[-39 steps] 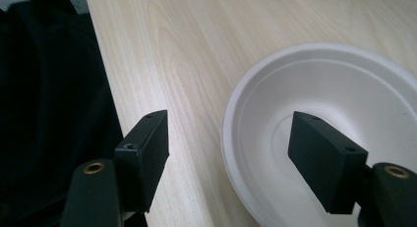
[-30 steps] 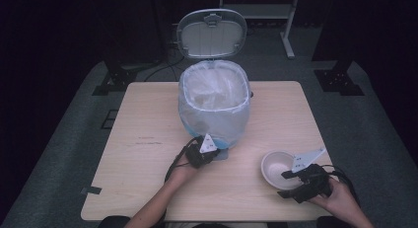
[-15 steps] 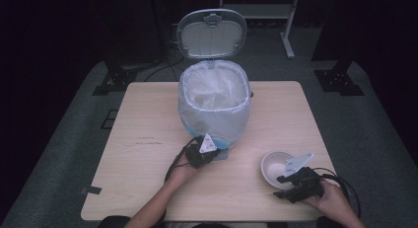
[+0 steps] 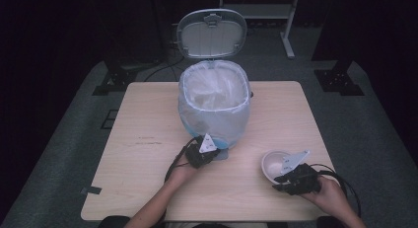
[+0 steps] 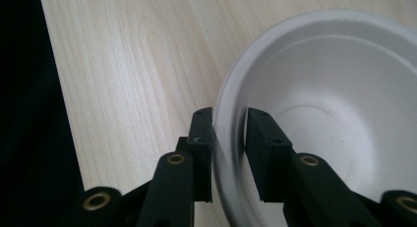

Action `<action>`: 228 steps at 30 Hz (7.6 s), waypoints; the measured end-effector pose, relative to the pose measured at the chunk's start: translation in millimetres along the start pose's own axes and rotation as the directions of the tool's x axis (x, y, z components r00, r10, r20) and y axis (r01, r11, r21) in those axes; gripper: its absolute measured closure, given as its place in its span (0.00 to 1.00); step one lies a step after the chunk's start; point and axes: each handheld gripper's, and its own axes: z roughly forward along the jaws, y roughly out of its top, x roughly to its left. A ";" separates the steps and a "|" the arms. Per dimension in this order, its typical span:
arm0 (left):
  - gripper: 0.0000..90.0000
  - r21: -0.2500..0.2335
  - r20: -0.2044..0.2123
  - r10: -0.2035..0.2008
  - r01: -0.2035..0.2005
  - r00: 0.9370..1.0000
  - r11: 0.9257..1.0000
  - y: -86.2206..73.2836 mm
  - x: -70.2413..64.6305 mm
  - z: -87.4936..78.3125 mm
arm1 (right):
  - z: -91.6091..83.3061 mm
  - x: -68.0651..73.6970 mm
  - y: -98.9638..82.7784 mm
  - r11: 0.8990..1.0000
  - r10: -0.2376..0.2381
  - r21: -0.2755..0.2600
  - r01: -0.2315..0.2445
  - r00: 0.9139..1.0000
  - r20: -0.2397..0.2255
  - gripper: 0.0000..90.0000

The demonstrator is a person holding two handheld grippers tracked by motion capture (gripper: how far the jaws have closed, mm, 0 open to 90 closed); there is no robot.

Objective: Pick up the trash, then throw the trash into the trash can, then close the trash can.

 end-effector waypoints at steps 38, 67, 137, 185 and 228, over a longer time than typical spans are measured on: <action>1.00 0.000 0.005 -0.006 0.006 1.000 1.000 -0.8 0.5 0.0 | -106.5 -62.8 64.4 0.985 0.100 -0.119 -0.123 0.978 -0.184 0.92; 1.00 -0.007 0.010 -0.022 0.022 1.000 1.000 -1.0 -0.4 0.1 | -172.9 -78.3 120.1 0.985 0.061 -0.147 -0.085 0.985 -0.160 0.92; 1.00 -0.016 0.009 -0.015 0.016 1.000 1.000 -2.5 1.4 -0.2 | -225.1 -84.1 252.4 0.988 -0.057 -0.145 0.044 0.994 -0.088 0.92; 1.00 -0.017 0.013 -0.024 0.025 1.000 1.000 -2.8 0.9 -0.1 | -194.0 -90.7 306.2 0.989 -0.101 -0.121 0.087 0.989 -0.110 0.92; 1.00 -0.021 0.014 -0.031 0.031 0.999 0.999 -3.4 1.2 0.0 | -137.7 -105.3 328.8 0.992 -0.108 -0.086 0.096 0.983 -0.147 0.92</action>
